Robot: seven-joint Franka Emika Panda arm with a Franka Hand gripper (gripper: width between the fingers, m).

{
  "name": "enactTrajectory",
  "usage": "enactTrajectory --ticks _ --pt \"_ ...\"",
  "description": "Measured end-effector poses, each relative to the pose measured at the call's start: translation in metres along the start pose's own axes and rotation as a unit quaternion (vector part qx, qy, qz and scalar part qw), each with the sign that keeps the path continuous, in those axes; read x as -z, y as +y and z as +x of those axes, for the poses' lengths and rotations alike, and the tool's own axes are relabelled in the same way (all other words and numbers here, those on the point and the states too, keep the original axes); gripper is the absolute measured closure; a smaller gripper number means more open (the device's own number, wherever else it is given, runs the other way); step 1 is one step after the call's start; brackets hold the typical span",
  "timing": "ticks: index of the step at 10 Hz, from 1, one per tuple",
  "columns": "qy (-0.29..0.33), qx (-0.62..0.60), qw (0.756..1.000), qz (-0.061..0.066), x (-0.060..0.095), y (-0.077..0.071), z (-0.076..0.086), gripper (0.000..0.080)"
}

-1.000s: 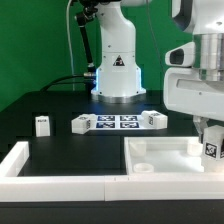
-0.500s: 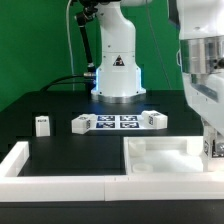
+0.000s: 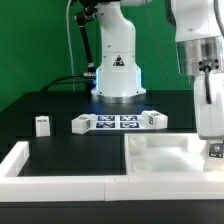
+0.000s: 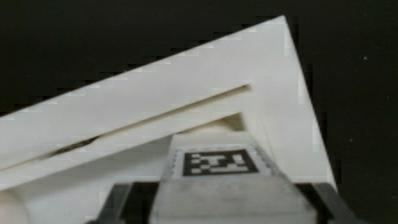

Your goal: Assemble square table

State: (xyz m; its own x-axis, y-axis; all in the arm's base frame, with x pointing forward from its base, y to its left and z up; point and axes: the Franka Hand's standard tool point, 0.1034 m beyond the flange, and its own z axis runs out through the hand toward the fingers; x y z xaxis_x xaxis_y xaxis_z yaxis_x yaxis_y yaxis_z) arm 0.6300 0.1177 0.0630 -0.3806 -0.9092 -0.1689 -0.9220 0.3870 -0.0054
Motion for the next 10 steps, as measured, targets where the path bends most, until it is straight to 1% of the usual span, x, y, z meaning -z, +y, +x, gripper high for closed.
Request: enactTrajectory --ticks 1,2,3,4,5,6,7,8,10 --pt "0.000 0.005 1.000 0.000 0.000 0.000 0.000 0.0428" --pt "0.000 0.005 1.000 0.000 0.000 0.000 0.000 0.0293" --pt "0.000 0.005 1.000 0.000 0.000 0.000 0.000 0.0293" --pt "-0.001 0.006 1.000 0.001 0.003 0.002 -0.001 0.0180" --pt "-0.005 0.010 1.000 0.005 0.012 0.008 -0.003 0.0158" --pt "-0.010 0.011 1.000 0.009 0.025 0.015 -0.003 0.0158" --pt "-0.014 0.018 1.000 0.007 0.034 0.020 -0.002 0.0151" --pt "-0.015 0.028 0.999 0.008 0.036 0.016 -0.001 0.0151" --pt "-0.014 0.028 0.999 0.007 0.034 0.017 0.000 0.0151"
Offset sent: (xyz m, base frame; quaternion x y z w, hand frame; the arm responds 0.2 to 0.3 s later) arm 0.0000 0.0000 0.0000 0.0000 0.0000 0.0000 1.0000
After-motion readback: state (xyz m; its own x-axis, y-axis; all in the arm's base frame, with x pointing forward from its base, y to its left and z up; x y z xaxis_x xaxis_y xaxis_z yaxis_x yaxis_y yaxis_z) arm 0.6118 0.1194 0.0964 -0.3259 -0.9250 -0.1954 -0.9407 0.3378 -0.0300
